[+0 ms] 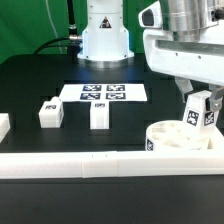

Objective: Assemble stool

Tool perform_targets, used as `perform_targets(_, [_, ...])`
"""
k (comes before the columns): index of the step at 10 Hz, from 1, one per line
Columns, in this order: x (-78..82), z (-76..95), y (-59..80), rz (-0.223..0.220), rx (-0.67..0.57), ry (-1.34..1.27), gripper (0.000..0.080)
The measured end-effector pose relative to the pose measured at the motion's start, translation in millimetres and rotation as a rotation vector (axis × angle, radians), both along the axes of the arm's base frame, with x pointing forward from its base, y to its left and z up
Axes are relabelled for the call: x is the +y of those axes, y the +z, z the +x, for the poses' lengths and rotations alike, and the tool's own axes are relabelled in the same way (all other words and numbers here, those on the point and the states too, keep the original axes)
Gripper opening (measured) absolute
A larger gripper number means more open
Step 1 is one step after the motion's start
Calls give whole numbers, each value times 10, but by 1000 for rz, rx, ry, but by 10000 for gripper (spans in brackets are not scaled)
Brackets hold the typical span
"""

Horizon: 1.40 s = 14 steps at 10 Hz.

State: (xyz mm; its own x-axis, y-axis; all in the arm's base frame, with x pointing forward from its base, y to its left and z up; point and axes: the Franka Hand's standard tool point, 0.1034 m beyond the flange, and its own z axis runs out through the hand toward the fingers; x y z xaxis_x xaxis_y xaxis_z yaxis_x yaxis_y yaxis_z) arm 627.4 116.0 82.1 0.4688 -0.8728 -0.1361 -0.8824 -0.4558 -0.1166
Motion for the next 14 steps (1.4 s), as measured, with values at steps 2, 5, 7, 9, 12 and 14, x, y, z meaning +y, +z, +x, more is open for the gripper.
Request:
perform_targets(2, [25, -3, 0, 15, 19, -105, 337])
perform_targets(5, [30, 2, -7, 83, 19, -450, 337])
perform_targets(7, [87, -4, -19, 102, 44, -605, 337])
perform_targets(9, [101, -9, -22, 119, 70, -709, 337])
perform_targets(12, [106, -9, -17, 119, 73, -699, 345])
perform_targets(14, [160, 32, 106, 124, 53, -610, 625])
